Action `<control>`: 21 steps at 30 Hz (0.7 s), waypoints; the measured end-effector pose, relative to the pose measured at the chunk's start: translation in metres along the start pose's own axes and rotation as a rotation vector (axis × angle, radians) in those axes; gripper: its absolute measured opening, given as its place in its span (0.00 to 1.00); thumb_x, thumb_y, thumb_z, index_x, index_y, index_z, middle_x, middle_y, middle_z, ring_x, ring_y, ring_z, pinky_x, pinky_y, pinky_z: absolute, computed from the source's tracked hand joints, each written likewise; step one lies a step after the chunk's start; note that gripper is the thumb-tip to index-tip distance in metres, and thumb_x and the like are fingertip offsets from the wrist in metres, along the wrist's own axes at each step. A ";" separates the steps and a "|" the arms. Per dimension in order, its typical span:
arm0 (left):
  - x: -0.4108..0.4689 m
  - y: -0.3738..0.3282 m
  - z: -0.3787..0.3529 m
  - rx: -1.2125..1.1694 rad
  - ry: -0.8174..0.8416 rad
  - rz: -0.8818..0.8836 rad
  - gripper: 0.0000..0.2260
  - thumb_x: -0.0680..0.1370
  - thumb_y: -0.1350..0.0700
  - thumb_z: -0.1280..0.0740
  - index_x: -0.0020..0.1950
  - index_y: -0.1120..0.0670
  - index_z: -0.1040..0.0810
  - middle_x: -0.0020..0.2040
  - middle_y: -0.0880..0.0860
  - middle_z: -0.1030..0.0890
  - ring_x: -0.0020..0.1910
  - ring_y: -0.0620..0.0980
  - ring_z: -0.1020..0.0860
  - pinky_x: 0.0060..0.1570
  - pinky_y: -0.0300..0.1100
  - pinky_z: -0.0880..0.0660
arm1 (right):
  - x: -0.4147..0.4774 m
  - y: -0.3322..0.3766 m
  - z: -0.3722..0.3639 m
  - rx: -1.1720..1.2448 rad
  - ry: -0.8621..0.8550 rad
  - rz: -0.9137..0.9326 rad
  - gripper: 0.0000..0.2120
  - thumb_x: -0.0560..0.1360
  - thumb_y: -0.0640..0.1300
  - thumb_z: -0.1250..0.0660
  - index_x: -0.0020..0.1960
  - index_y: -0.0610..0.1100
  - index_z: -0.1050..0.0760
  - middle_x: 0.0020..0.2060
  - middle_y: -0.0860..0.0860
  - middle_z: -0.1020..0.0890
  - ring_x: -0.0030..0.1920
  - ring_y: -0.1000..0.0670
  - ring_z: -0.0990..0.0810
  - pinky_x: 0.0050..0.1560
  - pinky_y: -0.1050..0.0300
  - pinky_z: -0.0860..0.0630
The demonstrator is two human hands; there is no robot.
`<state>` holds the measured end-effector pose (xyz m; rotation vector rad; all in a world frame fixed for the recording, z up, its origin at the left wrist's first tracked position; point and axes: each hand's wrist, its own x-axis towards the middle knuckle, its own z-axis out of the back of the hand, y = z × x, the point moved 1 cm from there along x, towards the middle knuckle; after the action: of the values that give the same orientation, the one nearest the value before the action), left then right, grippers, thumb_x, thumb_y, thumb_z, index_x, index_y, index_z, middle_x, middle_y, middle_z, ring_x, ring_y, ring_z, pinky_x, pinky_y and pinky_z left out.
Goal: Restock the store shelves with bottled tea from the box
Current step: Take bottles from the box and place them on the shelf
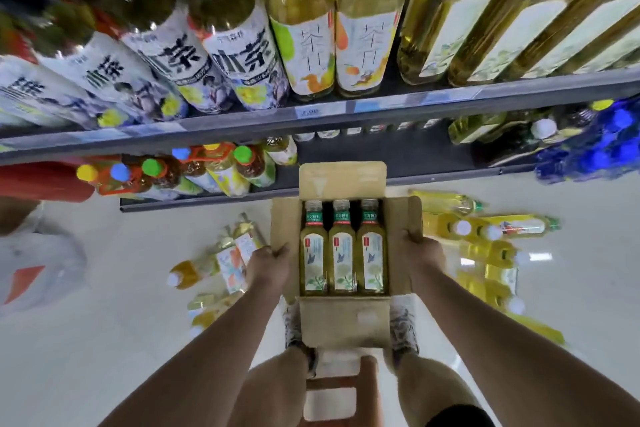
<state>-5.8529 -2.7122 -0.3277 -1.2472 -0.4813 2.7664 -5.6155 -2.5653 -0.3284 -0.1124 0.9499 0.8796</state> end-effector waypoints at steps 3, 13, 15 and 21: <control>0.020 0.007 -0.017 -0.016 -0.007 0.005 0.17 0.78 0.43 0.30 0.50 0.57 0.16 0.46 0.58 0.15 0.48 0.59 0.17 0.52 0.52 0.20 | 0.020 -0.004 -0.018 -0.032 0.001 0.020 0.21 0.78 0.57 0.39 0.55 0.40 0.18 0.41 0.45 0.20 0.41 0.43 0.24 0.42 0.56 0.30; 0.037 -0.008 -0.005 0.046 0.064 -0.005 0.16 0.78 0.48 0.30 0.61 0.58 0.19 0.54 0.58 0.16 0.53 0.59 0.19 0.52 0.48 0.21 | 0.034 0.013 -0.010 -0.144 0.013 0.116 0.17 0.79 0.51 0.39 0.54 0.39 0.19 0.45 0.42 0.17 0.45 0.42 0.22 0.44 0.56 0.27; 0.026 -0.015 0.005 0.152 0.035 -0.062 0.16 0.79 0.53 0.33 0.66 0.55 0.22 0.58 0.58 0.17 0.56 0.60 0.20 0.53 0.48 0.22 | 0.025 0.017 -0.005 -0.193 -0.066 0.171 0.15 0.80 0.45 0.40 0.62 0.41 0.23 0.55 0.41 0.18 0.54 0.39 0.21 0.50 0.52 0.26; -0.003 -0.034 0.015 0.644 -0.095 -0.592 0.27 0.78 0.60 0.36 0.78 0.53 0.34 0.76 0.57 0.36 0.75 0.59 0.37 0.71 0.53 0.34 | -0.017 0.042 0.000 -0.575 -0.222 0.811 0.21 0.78 0.37 0.40 0.70 0.46 0.31 0.68 0.44 0.28 0.69 0.41 0.31 0.68 0.44 0.32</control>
<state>-5.8645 -2.6844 -0.3055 -0.6800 0.0533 2.1966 -5.6492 -2.5477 -0.3041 -0.1169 0.4909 1.8649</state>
